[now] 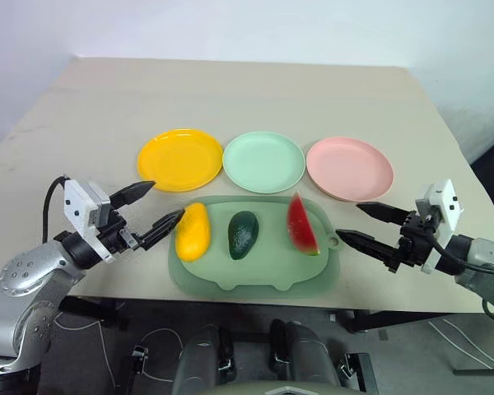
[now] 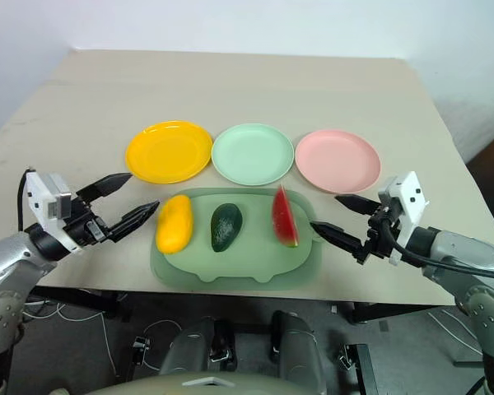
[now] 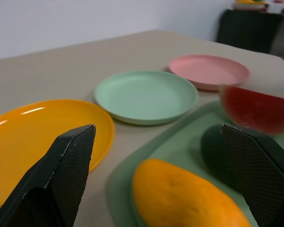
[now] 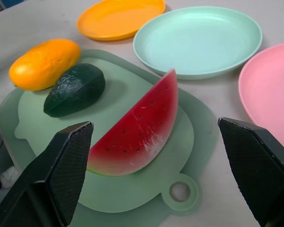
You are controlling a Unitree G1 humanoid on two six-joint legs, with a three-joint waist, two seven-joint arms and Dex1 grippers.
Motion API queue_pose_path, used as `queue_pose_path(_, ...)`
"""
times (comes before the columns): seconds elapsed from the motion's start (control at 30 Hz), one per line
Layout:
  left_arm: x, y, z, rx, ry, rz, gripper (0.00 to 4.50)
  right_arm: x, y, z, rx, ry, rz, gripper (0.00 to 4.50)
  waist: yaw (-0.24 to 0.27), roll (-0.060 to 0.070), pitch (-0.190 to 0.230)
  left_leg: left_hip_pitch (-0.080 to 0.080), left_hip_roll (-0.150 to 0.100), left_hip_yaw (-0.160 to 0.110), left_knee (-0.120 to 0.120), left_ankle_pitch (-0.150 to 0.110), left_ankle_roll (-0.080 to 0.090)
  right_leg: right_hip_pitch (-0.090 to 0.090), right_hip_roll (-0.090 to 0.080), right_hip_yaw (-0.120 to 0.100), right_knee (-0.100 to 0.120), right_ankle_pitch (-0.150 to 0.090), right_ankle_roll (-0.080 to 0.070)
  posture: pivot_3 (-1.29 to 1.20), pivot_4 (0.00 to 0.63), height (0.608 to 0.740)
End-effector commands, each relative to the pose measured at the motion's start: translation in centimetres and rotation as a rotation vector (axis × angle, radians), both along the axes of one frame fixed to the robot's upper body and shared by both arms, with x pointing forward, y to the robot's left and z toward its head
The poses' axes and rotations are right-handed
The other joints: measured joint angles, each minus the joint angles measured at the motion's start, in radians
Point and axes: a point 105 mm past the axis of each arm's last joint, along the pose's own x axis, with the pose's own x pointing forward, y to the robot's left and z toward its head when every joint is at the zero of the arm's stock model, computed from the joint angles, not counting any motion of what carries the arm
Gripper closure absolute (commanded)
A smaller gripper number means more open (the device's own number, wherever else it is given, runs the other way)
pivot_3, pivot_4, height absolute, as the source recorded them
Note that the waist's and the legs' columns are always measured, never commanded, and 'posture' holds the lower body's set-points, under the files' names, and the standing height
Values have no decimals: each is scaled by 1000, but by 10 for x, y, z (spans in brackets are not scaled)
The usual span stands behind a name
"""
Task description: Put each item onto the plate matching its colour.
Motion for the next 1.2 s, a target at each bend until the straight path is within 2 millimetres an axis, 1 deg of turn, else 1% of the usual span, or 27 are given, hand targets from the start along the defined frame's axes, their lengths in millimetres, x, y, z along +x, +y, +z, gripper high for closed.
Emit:
queue_pose_path(0.03, -10, -9, 4, 30, -6, -94, 46, 0, 2, 15, -10, -52, 9, 0, 0, 0, 0, 0, 0, 0, -1, 0, 0, 0, 0, 0, 0, 0, 0, 0, 150, 696)
queue_pose_path(0.2, -13, -3, 2, 23, 13, -150, 46, 4, 5, 18, -16, -51, 8, 0, 0, 0, 0, 0, 0, 0, -2, 1, -2, -1, 0, 0, 0, 0, 0, 0, 150, 696)
queue_pose_path(0.27, -11, 7, -6, 15, 23, -152, 46, 6, 9, 20, -20, -54, 15, 0, 0, 0, 0, 0, 0, 0, -2, 1, -2, -1, 0, 0, 0, 0, 0, 0, 150, 696)
queue_pose_path(0.33, -8, 10, -10, 6, 22, -149, 46, 6, 9, 21, -30, -52, 9, 0, -1, 0, 0, 0, 0, 0, -2, 1, -2, -1, 0, 0, 0, 0, 0, 0, 150, 696)
queue_pose_path(0.37, -7, 10, -12, -3, 20, -146, 46, 6, 10, 21, -36, -44, 5, 0, -1, 0, 0, 0, 0, 0, -2, 1, -2, -1, 0, 0, 0, 0, 0, 0, 150, 696)
queue_pose_path(0.47, -8, 1, -19, -13, 21, -163, 46, 5, 11, 15, -48, 0, -18, 0, 1, 0, 0, 0, 0, 0, -3, 1, -2, -1, 0, 0, -1, 0, 0, 0, 150, 696)
queue_pose_path(0.53, -9, -6, -22, -23, 22, -178, 46, 4, 13, 15, -40, 24, -18, 0, 0, 0, 0, 0, -1, 0, -3, 1, -2, -1, 0, 0, -2, 1, -2, 0, 150, 696)
queue_pose_path(0.6, -8, -8, -22, -31, 17, -187, 46, 5, 19, 20, -35, 44, -11, 0, -1, 0, 0, 0, -1, 0, -3, 1, -2, -1, 0, 0, -2, 2, -3, 0, 150, 696)
queue_pose_path(0.63, -7, -13, -22, -33, 15, -191, 46, 7, 17, 22, -35, 55, -19, 0, -2, 0, 0, 0, -1, 0, -3, 1, -2, -1, 0, 0, -2, 2, -3, 0, 150, 696)
queue_pose_path(0.67, -6, -13, -21, -33, 12, -193, 46, 8, 19, 24, -39, 72, -19, 0, -2, 0, 0, 0, 0, 0, -3, 2, -3, -1, 0, 0, -2, 2, -4, 0, 150, 696)
queue_pose_path(0.77, -5, -10, -21, -24, 6, -200, 46, 10, 34, 33, -8, 119, 23, 0, -6, 0, 0, 0, 0, 0, -3, 2, -3, -2, 0, 0, -1, 2, -3, 0, 150, 696)
queue_pose_path(0.87, -3, -13, -21, -21, -2, -198, 46, 14, 38, 35, 0, 162, 23, 0, -4, 0, 0, 0, 0, 0, -4, 2, -3, -2, 1, 0, -1, 2, -4, 0, 150, 696)
queue_pose_path(1.0, 1, -12, -17, -20, -19, -199, 46, 20, 56, 30, -5, 242, 48, 0, -2, 0, 0, -1, -1, 0, -4, 2, -3, -2, 0, 0, -2, 3, -5, 0, 150, 696)
queue_pose_path(1.03, 2, -14, -17, -20, -22, -203, 46, 21, 57, 29, -12, 258, 49, 0, -3, 0, 0, 0, -1, 1, -4, 2, -3, -2, 0, 0, -2, 3, -5, 0, 150, 696)
queue_pose_path(1.1, 4, -12, -17, 0, -41, -204, 46, 29, 63, 21, -25, 321, 33, 0, -3, 0, 0, 0, -1, 0, -4, 3, -4, -2, 0, 0, -1, 4, -5, 0, 150, 696)
queue_pose_path(1.2, 5, -13, -17, -4, -47, -206, 46, 39, 65, 9, -84, 378, -25, 0, -4, 0, 0, 0, 0, 1, -4, 3, -5, -2, 0, 0, 0, 4, -5, 0, 150, 696)
